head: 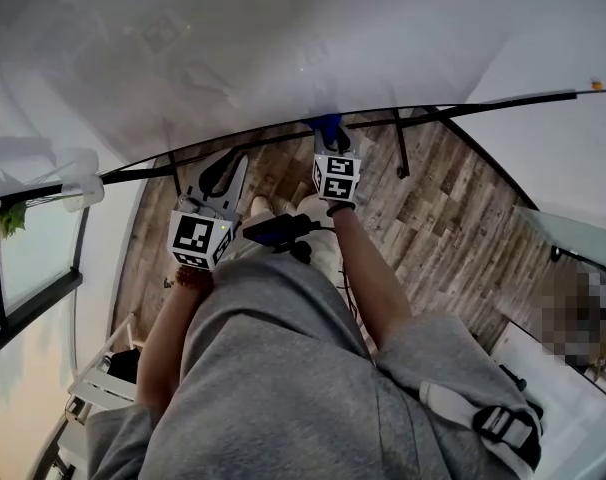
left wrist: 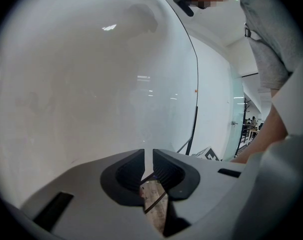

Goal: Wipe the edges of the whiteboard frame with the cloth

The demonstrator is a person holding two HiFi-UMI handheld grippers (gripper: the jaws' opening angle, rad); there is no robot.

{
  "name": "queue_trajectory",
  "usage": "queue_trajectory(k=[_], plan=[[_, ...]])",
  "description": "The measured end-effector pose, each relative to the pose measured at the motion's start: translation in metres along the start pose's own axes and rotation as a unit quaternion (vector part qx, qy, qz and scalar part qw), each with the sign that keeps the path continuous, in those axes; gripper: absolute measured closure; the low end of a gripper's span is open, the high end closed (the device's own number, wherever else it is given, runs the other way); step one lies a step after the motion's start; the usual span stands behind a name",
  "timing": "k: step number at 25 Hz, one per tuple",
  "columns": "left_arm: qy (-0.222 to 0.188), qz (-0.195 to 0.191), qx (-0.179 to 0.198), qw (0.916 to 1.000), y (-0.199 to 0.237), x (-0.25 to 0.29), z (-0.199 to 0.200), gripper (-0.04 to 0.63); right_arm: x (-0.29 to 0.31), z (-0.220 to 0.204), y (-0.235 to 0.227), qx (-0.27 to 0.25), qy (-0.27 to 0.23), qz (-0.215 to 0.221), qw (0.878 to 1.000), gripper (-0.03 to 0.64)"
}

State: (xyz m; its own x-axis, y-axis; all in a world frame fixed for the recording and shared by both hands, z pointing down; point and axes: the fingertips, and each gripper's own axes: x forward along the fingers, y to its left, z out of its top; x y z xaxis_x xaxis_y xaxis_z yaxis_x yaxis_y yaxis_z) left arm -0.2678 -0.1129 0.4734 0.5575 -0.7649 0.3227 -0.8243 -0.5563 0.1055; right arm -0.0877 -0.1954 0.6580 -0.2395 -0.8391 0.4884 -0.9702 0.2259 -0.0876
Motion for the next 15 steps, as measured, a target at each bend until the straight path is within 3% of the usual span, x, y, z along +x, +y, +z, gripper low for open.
queue_trajectory(k=[15], plan=[[-0.005,0.022,-0.021,0.9995,0.012,-0.022,-0.009,0.538,0.005,-0.002,0.038,0.018,0.013,0.004,1.000,0.472]])
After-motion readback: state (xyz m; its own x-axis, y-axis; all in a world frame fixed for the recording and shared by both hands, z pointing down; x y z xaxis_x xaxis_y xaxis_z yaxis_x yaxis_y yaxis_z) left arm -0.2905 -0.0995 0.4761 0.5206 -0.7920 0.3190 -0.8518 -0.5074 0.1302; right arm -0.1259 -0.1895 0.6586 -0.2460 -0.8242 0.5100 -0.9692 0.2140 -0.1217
